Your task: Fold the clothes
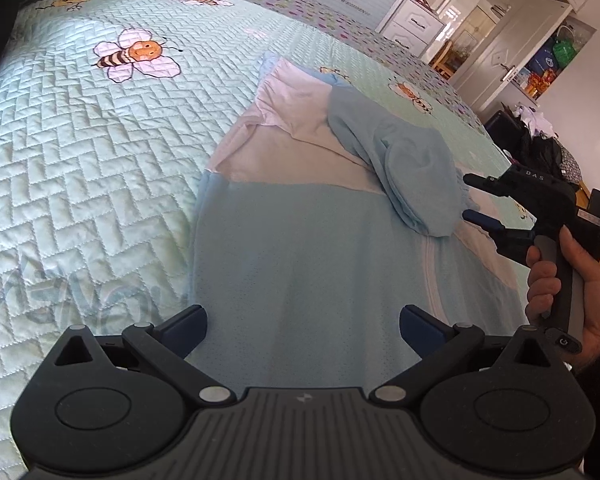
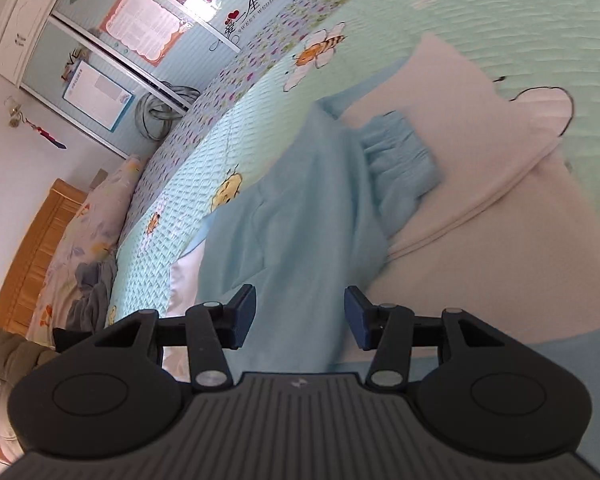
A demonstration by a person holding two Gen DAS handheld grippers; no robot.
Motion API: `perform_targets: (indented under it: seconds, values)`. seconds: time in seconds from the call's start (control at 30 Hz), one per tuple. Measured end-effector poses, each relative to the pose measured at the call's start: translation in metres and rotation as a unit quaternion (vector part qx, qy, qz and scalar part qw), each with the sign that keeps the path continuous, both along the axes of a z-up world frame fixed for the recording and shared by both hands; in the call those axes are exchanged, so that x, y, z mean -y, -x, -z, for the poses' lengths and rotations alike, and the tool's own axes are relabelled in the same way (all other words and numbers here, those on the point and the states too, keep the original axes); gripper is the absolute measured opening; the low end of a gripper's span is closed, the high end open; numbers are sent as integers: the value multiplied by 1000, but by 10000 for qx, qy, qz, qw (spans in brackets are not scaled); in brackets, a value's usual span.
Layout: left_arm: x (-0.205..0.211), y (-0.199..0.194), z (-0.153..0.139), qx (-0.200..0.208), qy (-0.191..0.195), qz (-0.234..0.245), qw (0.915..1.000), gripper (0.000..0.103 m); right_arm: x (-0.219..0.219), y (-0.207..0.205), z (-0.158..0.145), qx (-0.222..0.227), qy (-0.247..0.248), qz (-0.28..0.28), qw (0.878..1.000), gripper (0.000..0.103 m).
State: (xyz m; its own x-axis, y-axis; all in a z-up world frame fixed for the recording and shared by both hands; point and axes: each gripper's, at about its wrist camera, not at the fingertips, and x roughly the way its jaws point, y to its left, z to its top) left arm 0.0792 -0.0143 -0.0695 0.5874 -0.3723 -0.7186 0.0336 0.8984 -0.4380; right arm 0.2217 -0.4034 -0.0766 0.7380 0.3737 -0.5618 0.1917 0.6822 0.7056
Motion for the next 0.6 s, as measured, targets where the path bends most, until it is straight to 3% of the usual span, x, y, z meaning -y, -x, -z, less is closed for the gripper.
perform_targets:
  seconds: [0.13, 0.23, 0.4, 0.5, 0.6]
  values:
    - [7, 1, -1, -8, -83, 80, 9999, 102, 2, -8, 11, -75, -224, -184, 9996, 47]
    - [6, 1, -2, -23, -121, 29, 9999, 102, -1, -10, 17, -107, -370, -280, 9989, 29]
    - [7, -1, 1, -92, -158, -18, 9998, 102, -9, -7, 15, -46, -312, -387, 9988, 20]
    - [9, -1, 1, -107, -182, 14, 9998, 102, -10, -8, 13, -45, -194, -379, 9991, 1]
    - [9, -1, 0, -106, -206, 15, 9997, 102, -4, -2, 4, 148, -83, -294, 9994, 1]
